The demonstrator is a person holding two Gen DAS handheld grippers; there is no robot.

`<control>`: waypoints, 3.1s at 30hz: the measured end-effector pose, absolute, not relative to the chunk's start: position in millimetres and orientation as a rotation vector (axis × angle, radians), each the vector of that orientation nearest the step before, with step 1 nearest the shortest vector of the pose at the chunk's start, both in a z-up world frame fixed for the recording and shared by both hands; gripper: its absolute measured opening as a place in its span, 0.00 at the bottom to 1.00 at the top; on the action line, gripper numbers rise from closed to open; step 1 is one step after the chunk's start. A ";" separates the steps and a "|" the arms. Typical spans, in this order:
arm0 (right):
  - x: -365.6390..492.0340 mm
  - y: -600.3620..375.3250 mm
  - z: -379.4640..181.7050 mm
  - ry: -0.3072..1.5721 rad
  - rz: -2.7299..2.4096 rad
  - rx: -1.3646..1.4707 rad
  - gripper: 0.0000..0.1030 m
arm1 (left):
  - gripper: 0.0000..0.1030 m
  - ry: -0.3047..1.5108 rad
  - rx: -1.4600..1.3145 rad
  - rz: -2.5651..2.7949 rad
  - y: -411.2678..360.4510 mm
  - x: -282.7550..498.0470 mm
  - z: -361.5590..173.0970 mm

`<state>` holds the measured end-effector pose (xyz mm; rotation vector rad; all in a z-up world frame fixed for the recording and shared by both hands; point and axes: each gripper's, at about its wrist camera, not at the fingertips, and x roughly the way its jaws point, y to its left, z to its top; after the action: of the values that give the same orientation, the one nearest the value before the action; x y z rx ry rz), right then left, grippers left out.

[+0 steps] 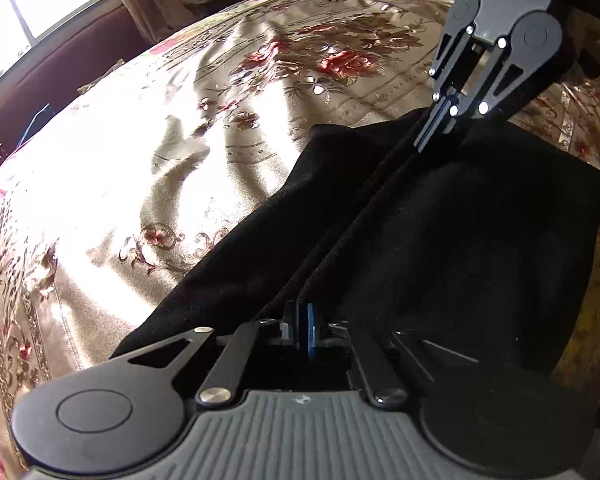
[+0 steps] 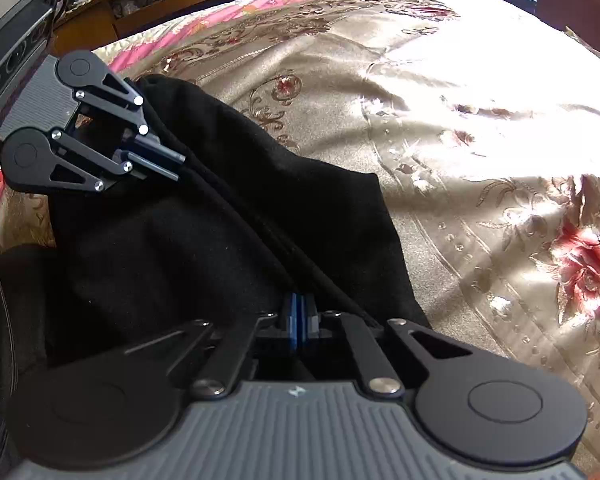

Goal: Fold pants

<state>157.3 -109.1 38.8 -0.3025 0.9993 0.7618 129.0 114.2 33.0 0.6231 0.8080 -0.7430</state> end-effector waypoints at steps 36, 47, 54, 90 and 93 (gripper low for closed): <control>135.5 -259.7 4.8 0.942 0.413 0.611 0.08 | 0.39 0.701 0.621 -0.510 122.1 107.3 27.0; 144.5 -259.1 10.6 0.837 0.290 0.560 0.19 | 0.44 0.676 0.683 -0.479 121.2 97.9 21.9; 116.6 -283.9 -18.7 0.899 0.318 0.767 0.32 | 0.44 0.610 0.560 -0.443 115.1 74.8 39.7; 86.7 -224.9 122.8 0.925 0.209 0.566 0.17 | 0.56 0.802 0.180 -0.528 73.7 46.0 18.1; 97.6 -179.6 130.3 0.965 0.239 0.475 0.21 | 0.56 0.783 0.057 -0.473 101.9 44.3 26.0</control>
<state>97.6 -179.6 130.3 0.4750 0.9652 0.2385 44.3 101.9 26.0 0.0568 0.7835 -0.4728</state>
